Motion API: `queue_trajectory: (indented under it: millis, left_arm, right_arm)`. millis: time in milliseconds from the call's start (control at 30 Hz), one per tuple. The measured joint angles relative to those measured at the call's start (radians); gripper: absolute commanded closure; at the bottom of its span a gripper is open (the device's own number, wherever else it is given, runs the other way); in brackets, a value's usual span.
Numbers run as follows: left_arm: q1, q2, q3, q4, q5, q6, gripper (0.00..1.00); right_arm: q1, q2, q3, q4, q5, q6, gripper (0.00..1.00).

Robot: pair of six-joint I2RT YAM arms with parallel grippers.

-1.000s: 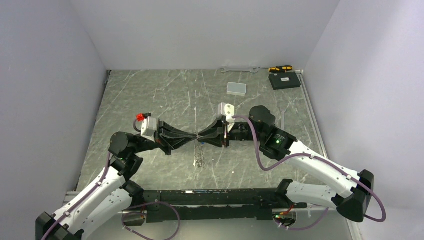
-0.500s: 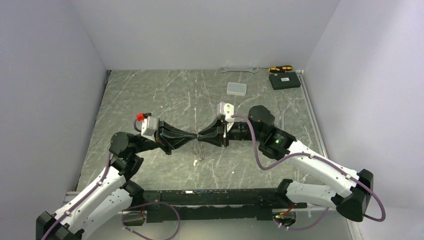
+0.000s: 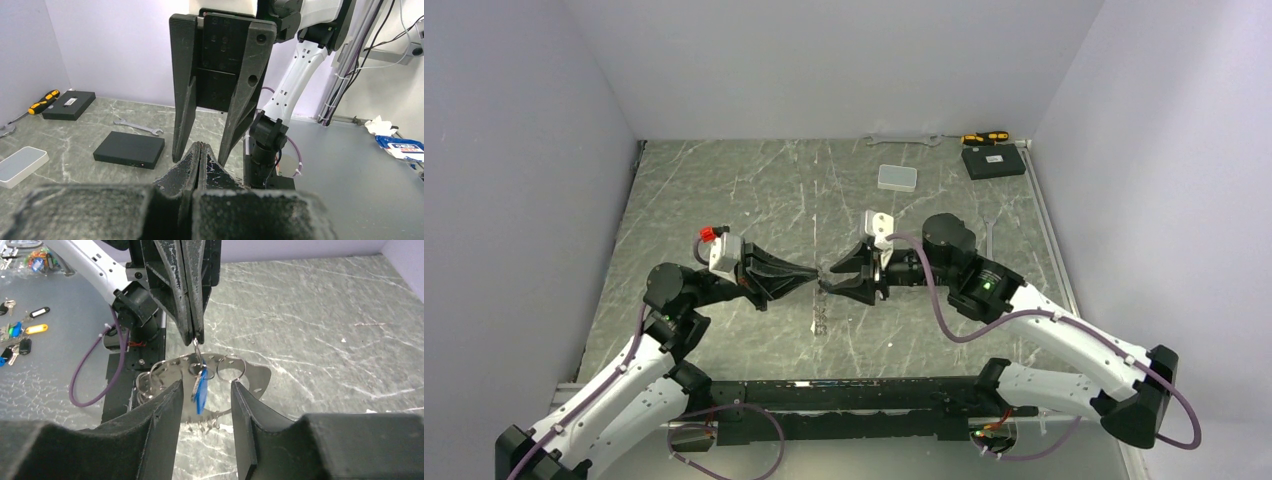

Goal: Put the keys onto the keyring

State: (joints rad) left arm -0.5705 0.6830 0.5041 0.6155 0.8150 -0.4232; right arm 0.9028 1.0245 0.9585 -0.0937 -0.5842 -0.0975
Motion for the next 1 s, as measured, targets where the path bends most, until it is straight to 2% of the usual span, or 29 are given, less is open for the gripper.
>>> queue_trajectory:
  millis: [233, 667, 733, 900, 1000]
  left_arm:
    - [0.0, 0.008, 0.0, -0.007, 0.0, 0.003, 1.0]
    - [0.0, 0.026, 0.0, -0.006, 0.0, 0.0, 1.0]
    - [0.0, 0.025, 0.0, -0.006, -0.001, 0.0, 1.0]
    - [0.001, 0.025, 0.0, -0.006, -0.009, 0.0, 1.0]
    - [0.001, 0.026, 0.0, -0.005, -0.014, 0.0, 1.0]
  right_arm:
    - [0.0, -0.057, 0.0, -0.04, 0.019, -0.014, 0.56]
    - [0.0, -0.002, 0.002, 0.063, 0.033, 0.027, 0.71]
    - [0.0, 0.01, 0.003, 0.067, 0.032, 0.03, 0.76]
    - [0.0, 0.019, 0.006, 0.074, 0.022, 0.035, 1.0]
    - [0.001, 0.02, 0.006, 0.075, 0.013, 0.037, 1.0]
